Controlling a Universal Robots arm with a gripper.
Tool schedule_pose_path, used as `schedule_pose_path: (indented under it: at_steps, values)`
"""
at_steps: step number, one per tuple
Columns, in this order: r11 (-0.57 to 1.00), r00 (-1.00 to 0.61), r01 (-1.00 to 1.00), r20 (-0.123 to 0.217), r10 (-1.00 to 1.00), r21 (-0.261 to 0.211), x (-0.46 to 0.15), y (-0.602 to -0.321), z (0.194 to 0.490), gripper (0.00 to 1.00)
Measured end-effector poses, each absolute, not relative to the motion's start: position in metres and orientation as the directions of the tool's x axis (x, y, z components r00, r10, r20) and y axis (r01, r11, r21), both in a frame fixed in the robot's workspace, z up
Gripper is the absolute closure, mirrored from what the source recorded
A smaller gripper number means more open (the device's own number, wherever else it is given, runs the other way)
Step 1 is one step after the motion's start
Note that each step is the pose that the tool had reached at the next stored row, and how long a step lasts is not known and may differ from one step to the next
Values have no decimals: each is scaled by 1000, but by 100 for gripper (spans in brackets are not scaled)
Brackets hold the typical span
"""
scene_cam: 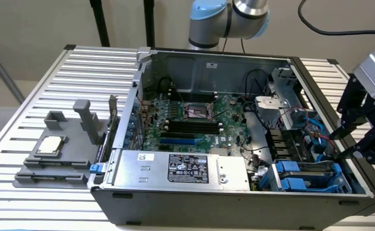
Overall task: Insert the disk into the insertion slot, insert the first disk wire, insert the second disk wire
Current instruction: 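Insert the first disk wire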
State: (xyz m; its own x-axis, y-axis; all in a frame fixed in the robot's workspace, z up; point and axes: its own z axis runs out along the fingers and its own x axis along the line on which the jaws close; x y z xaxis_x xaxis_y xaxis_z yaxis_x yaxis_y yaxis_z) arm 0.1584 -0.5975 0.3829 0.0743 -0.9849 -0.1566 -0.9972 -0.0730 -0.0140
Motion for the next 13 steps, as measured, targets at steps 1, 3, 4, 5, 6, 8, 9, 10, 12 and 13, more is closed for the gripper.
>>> schedule_pose_path:
  at_steps: [1, 3, 4, 5, 6, 8, 9, 10, 12, 13]
  values:
    - [-74, 75, -997, -157, -985, -14, 158, -597, 381, 60]
    - [-76, 77, -997, -157, -985, -14, 158, -595, 377, 60]
    - [-77, 78, -997, -156, -985, -14, 158, -594, 376, 60]
    - [-78, 79, -997, -157, -984, -14, 158, -594, 374, 60]
    - [-79, 80, -997, -157, -984, -14, 158, -593, 372, 60]
    - [-81, 82, -997, -157, -984, -14, 158, -591, 368, 60]
    - [-82, 83, -997, -156, -984, -14, 158, -590, 367, 60]
    - [-83, 84, -996, -156, -984, -14, 158, -589, 365, 60]
    - [-84, 85, -996, -156, -984, -14, 158, -587, 361, 60]
    - [-85, 86, -996, -156, -984, -14, 158, -586, 359, 60]
